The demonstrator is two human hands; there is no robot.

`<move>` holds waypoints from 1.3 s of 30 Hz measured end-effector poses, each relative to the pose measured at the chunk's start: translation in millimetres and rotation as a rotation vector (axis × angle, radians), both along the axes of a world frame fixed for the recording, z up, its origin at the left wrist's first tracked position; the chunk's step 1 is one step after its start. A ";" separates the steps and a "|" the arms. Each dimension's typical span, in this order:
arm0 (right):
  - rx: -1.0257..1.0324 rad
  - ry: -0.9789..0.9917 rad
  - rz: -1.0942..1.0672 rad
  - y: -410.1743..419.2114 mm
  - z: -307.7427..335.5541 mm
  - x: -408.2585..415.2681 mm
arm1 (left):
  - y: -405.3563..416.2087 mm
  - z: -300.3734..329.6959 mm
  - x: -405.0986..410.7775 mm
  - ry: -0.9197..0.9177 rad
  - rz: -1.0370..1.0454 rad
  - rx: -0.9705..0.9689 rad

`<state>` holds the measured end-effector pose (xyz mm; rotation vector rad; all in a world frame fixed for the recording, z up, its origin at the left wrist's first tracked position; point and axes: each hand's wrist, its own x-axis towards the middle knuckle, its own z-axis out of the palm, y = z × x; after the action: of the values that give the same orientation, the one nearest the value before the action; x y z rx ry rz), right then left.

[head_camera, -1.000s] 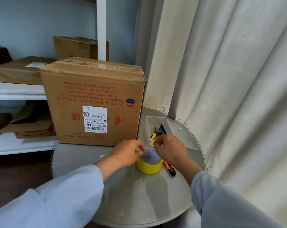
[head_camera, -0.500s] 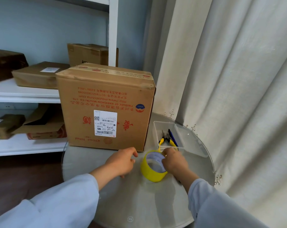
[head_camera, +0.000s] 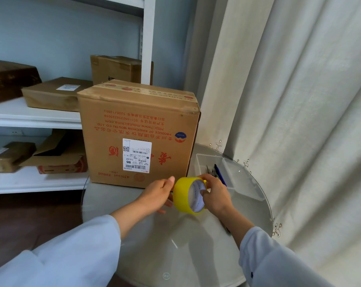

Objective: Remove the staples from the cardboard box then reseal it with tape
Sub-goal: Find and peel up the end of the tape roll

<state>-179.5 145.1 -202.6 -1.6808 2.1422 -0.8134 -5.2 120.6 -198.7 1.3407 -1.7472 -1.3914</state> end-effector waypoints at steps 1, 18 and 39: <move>-0.007 -0.005 0.001 -0.1 -0.1 0.2 | 1.5 2.8 -0.2 0.040 -0.002 0.015; -0.136 0.024 0.020 -6.2 1.6 6.0 | 6.4 12.4 -15.3 0.183 -0.032 0.036; 0.220 -1.215 -0.068 -9.4 26.7 18.2 | -10.3 8.9 -8.5 0.015 0.159 -0.098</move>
<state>-161.3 135.7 -176.0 -0.6412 1.3223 -1.1412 -13.8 110.3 -189.8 1.3795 -1.6391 -1.2104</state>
